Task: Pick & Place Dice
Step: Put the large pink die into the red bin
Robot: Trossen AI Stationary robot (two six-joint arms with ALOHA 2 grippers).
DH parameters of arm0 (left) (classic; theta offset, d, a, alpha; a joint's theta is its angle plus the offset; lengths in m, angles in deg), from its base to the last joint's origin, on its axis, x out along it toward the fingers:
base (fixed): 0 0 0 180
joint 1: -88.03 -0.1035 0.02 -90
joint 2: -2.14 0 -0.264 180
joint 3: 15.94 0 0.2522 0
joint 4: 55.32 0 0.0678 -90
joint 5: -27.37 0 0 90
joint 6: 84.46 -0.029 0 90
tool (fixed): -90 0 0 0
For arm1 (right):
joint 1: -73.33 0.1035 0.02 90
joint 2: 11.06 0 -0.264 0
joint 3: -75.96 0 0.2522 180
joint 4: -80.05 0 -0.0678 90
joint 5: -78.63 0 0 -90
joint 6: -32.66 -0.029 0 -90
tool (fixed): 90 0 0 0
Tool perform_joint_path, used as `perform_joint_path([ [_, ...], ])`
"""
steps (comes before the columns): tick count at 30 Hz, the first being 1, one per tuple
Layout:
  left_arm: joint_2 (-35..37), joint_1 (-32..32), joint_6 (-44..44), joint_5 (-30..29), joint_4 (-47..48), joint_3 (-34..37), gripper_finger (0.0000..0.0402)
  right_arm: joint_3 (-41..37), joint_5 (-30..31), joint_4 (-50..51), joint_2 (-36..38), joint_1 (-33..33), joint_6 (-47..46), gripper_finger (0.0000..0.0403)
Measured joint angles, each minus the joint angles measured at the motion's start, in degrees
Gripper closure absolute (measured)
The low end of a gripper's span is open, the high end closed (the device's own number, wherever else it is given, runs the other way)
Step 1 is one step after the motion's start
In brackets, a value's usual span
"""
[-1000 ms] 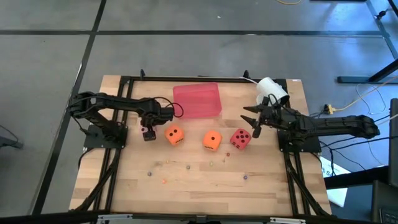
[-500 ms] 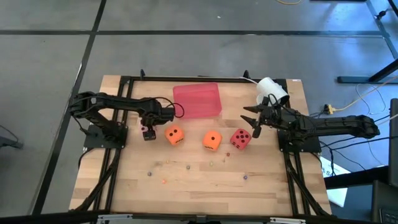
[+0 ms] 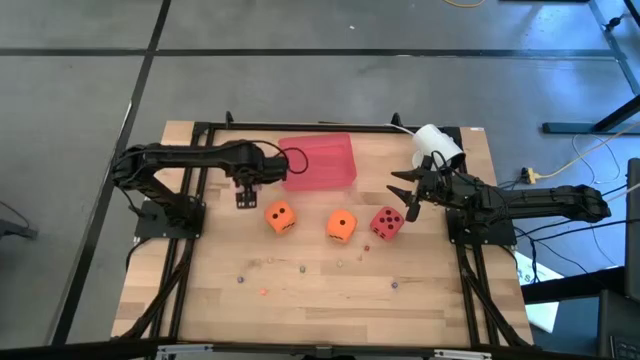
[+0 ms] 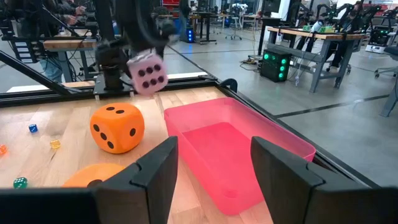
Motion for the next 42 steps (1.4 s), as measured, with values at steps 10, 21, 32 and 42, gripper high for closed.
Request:
perform_joint_path([
  [10, 0.0, -3.7, -9.4, -0.3, -19.1, -9.9, 0.0054, 0.0, 0.0, 0.0, 0.0, 0.0, 0.1, 0.0199],
  [21, -11.2, -14.1, -16.0, 7.9, -32.0, -9.8, 0.0054, 0.0, 0.0, 0.0, 0.0, 0.0, 0.1, 0.0199],
  [32, -23.9, -19.6, -23.2, 8.0, -31.5, -10.0, 0.0054, 0.0, 0.0, 0.0, 0.0, 0.0, 0.0, 0.0199],
  [42, -24.4, -20.4, -27.6, 5.8, -31.8, -9.9, 0.0045, 0.0, 0.0, 0.0, -0.1, 0.0, 0.0, 0.0199],
])
